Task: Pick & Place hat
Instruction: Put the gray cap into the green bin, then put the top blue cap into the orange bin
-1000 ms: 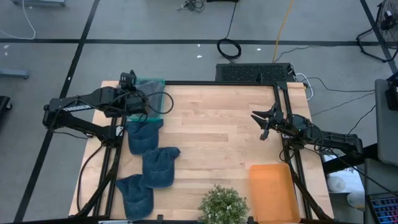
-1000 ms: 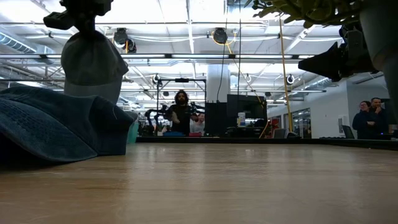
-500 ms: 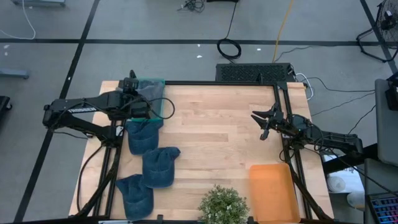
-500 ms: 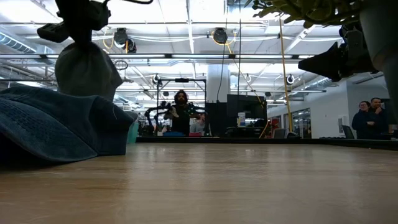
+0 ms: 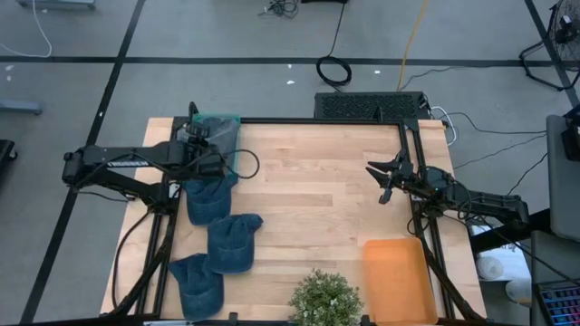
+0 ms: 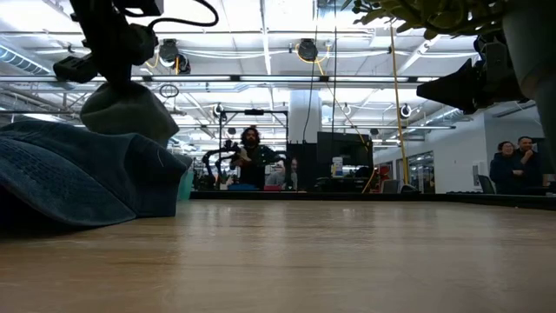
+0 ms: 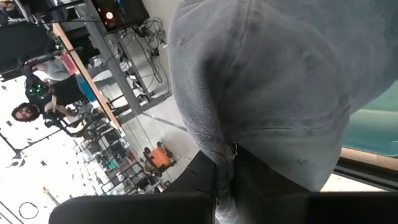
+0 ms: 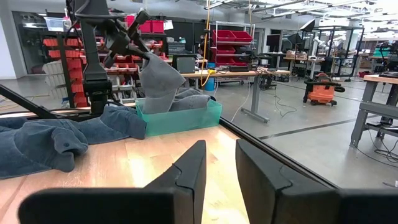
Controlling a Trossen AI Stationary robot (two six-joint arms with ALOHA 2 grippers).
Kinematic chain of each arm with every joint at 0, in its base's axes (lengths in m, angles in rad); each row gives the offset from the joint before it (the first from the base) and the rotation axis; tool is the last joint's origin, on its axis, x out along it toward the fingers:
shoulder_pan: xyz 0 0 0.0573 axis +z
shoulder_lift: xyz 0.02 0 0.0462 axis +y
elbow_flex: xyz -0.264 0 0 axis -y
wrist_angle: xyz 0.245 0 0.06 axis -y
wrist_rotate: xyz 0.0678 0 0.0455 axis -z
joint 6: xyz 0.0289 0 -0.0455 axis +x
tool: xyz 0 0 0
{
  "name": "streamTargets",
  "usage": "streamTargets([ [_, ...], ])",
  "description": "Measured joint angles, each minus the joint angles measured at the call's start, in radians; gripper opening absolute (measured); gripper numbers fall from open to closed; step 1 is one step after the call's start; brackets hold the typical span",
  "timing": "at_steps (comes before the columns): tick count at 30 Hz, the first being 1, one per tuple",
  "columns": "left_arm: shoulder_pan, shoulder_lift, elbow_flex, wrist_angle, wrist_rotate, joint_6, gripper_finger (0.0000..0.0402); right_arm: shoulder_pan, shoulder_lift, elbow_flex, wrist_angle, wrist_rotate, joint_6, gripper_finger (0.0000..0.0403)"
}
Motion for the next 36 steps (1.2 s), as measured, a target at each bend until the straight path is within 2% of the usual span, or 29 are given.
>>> streamTargets([
  [10, 0.023, 0.000, -0.002, 0.036, -0.031, -0.066, 0.0080, 0.000, 0.000, 0.000, 0.000, 0.000, 0.000, 0.0073],
  [15, 0.024, 0.000, -0.002, 0.083, -0.146, -0.070, 0.0114, 0.000, 0.000, 0.000, 0.000, 0.000, 0.000, 0.0073],
  [21, 0.024, 0.000, -0.002, 0.132, -0.321, -0.058, 0.0177, 0.000, 0.000, 0.000, 0.000, 0.000, 0.000, 0.0073],
  [27, 0.024, 0.000, -0.002, 0.163, -0.401, -0.100, 0.0228, 0.000, 0.000, 0.000, 0.000, 0.000, 0.000, 0.0073],
  [30, 0.026, -0.001, -0.002, 0.163, -0.347, -0.264, 0.0234, 0.000, 0.000, 0.000, 0.000, 0.000, 0.000, 0.0073],
  [33, 0.065, -0.002, 0.017, 0.164, -0.129, -0.453, 0.0216, 0.000, 0.000, 0.000, 0.000, 0.000, 0.000, 0.0073],
  [36, 0.107, -0.003, 0.023, 0.163, 0.046, -0.571, 0.0172, 0.000, 0.000, 0.000, 0.000, 0.000, 0.000, 0.0073],
])
